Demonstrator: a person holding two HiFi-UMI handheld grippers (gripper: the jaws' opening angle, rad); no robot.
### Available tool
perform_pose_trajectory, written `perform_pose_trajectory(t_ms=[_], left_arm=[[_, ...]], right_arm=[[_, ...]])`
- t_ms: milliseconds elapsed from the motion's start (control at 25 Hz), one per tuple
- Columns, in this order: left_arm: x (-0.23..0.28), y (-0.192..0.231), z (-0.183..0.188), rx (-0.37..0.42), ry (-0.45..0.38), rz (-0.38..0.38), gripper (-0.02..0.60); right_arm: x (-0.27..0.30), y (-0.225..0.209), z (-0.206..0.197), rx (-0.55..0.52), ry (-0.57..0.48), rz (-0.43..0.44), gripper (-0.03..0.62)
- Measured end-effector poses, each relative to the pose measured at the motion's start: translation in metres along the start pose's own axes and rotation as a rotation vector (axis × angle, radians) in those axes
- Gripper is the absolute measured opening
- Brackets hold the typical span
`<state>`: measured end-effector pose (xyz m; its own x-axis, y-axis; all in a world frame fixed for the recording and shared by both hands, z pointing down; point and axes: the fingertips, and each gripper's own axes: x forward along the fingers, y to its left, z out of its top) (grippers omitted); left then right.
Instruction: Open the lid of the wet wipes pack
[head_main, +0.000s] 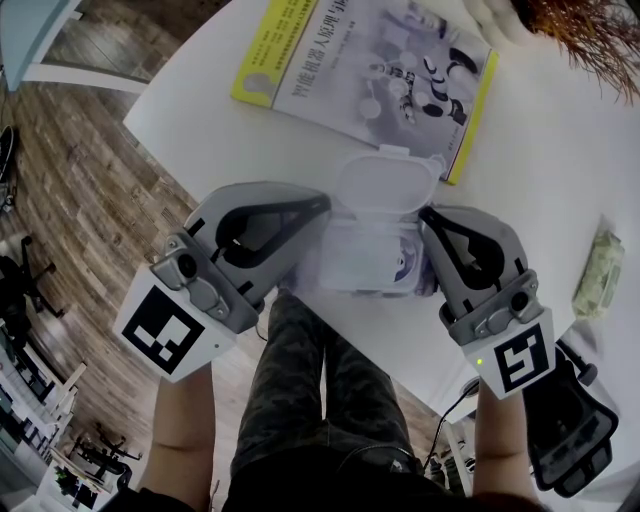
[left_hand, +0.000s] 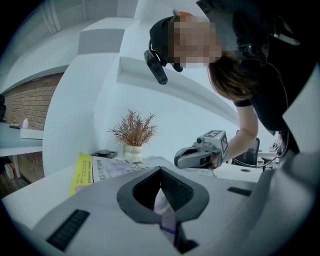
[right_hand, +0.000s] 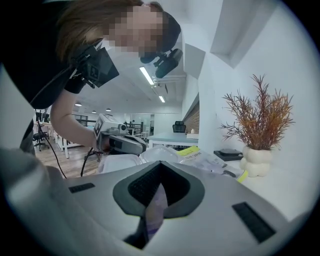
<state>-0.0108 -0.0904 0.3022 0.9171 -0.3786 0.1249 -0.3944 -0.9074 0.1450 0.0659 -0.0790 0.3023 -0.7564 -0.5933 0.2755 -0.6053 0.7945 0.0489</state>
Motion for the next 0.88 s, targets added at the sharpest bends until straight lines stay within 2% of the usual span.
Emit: perform_pose_trajectory(t_ms=[880], left_arm=[[0.012, 0.005, 0.000, 0.018, 0.036, 0.002, 0.012]], right_arm=[[0.003, -0.009, -0.006, -0.005, 0.047, 0.000, 0.020]])
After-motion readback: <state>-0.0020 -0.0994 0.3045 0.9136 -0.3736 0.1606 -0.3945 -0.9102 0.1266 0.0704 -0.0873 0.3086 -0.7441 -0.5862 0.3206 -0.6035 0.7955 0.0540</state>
